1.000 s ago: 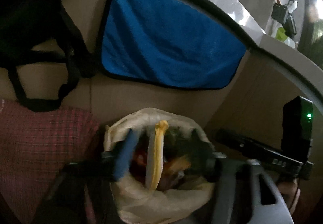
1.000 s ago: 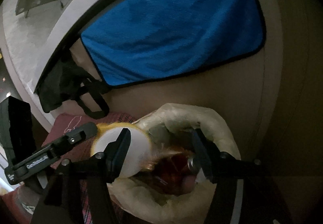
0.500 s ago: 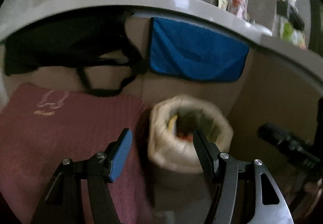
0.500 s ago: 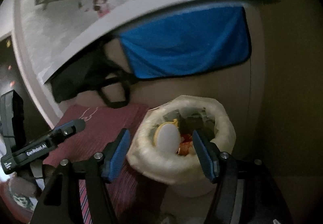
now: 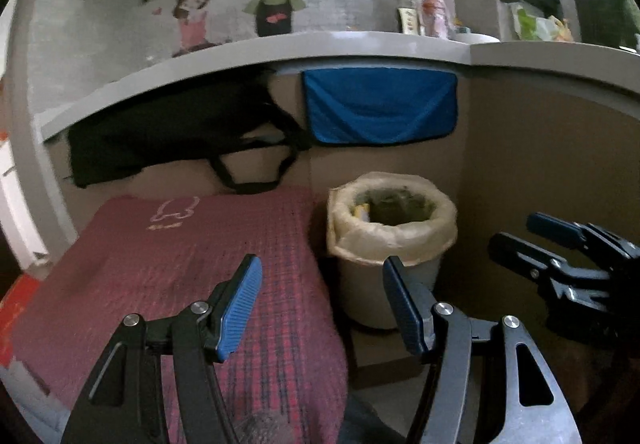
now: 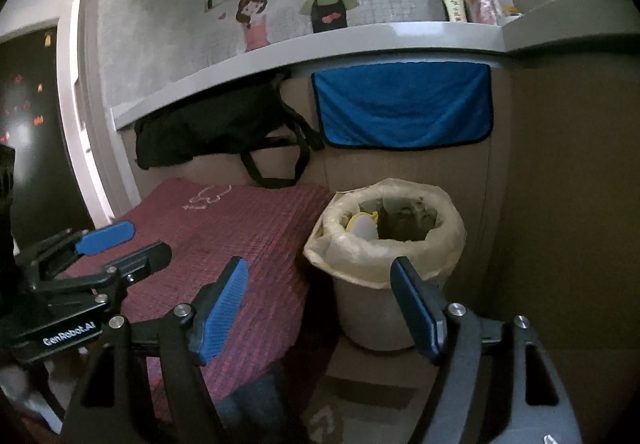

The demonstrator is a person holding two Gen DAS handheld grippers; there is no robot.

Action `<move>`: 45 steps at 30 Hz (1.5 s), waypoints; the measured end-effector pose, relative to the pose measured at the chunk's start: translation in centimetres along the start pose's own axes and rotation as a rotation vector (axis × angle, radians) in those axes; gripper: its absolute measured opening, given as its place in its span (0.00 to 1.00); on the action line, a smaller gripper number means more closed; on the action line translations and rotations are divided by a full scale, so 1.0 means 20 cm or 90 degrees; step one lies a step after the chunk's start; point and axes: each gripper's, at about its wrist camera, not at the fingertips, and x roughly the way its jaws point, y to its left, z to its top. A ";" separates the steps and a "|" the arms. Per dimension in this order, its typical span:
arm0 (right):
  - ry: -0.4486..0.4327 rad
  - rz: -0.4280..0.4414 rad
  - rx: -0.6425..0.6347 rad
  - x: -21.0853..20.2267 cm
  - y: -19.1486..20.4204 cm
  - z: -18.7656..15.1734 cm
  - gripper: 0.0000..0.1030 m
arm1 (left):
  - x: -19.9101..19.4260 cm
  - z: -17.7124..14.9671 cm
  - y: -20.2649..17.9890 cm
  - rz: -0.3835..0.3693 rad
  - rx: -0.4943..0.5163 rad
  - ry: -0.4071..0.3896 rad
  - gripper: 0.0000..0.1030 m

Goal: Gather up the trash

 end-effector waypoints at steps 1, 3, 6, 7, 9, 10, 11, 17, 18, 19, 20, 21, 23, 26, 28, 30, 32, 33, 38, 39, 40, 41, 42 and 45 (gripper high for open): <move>-0.008 -0.012 -0.008 -0.02 0.03 -0.01 0.69 | -0.01 -0.01 0.01 0.010 0.001 -0.003 0.62; -0.021 -0.032 -0.024 -0.05 0.07 -0.04 0.70 | -0.04 -0.02 0.03 0.030 0.002 -0.006 0.62; -0.025 -0.029 -0.029 -0.07 0.11 -0.06 0.71 | -0.07 -0.04 0.07 0.042 -0.013 -0.004 0.62; -0.023 -0.025 -0.028 -0.07 0.13 -0.07 0.71 | -0.08 -0.04 0.08 0.044 -0.018 -0.003 0.62; -0.019 -0.023 -0.031 -0.08 0.14 -0.08 0.71 | -0.09 -0.05 0.10 0.051 -0.028 -0.003 0.62; -0.016 -0.020 -0.031 -0.07 0.15 -0.08 0.71 | -0.10 -0.05 0.11 0.057 -0.033 -0.004 0.62; -0.013 -0.017 -0.030 -0.07 0.16 -0.09 0.71 | -0.11 -0.05 0.11 0.065 -0.037 -0.006 0.62; -0.010 -0.004 -0.032 -0.06 0.20 -0.09 0.71 | -0.14 -0.07 0.17 0.096 -0.065 0.002 0.62; -0.011 -0.004 -0.034 -0.06 0.21 -0.09 0.71 | -0.15 -0.08 0.17 0.098 -0.068 0.004 0.61; -0.012 -0.004 -0.036 -0.06 0.21 -0.09 0.71 | -0.15 -0.08 0.17 0.098 -0.070 0.004 0.62; -0.014 -0.004 -0.037 -0.06 0.22 -0.09 0.71 | -0.15 -0.08 0.17 0.098 -0.072 0.003 0.62; -0.016 -0.004 -0.039 -0.07 0.22 -0.09 0.71 | -0.16 -0.08 0.18 0.098 -0.073 0.000 0.62; -0.019 -0.004 -0.041 -0.07 0.23 -0.09 0.71 | -0.17 -0.09 0.18 0.098 -0.073 -0.005 0.62; -0.018 -0.004 -0.042 -0.07 0.24 -0.09 0.71 | -0.18 -0.09 0.18 0.100 -0.074 -0.006 0.62; -0.019 -0.003 -0.042 -0.07 0.24 -0.09 0.71 | -0.18 -0.09 0.18 0.102 -0.076 -0.005 0.62; -0.018 -0.001 -0.041 -0.07 0.23 -0.09 0.71 | -0.18 -0.09 0.19 0.104 -0.079 -0.004 0.62; -0.016 0.002 -0.040 -0.07 0.23 -0.09 0.71 | -0.19 -0.09 0.19 0.105 -0.080 -0.005 0.62; -0.015 0.002 -0.039 -0.07 0.23 -0.09 0.71 | -0.19 -0.09 0.19 0.107 -0.080 -0.006 0.62; -0.015 0.003 -0.040 -0.07 0.25 -0.09 0.71 | -0.19 -0.09 0.20 0.107 -0.081 -0.006 0.62; -0.015 0.002 -0.040 -0.07 0.25 -0.09 0.71 | -0.19 -0.09 0.20 0.107 -0.082 -0.006 0.62; -0.014 0.003 -0.039 -0.07 0.24 -0.09 0.71 | -0.19 -0.09 0.20 0.106 -0.082 -0.006 0.62; -0.014 0.003 -0.039 -0.07 0.24 -0.09 0.71 | -0.19 -0.09 0.21 0.106 -0.082 -0.006 0.62; -0.014 0.003 -0.039 -0.07 0.24 -0.09 0.71 | -0.19 -0.09 0.21 0.105 -0.082 -0.006 0.62; -0.015 0.003 -0.039 -0.07 0.24 -0.09 0.71 | -0.19 -0.09 0.21 0.106 -0.083 -0.006 0.62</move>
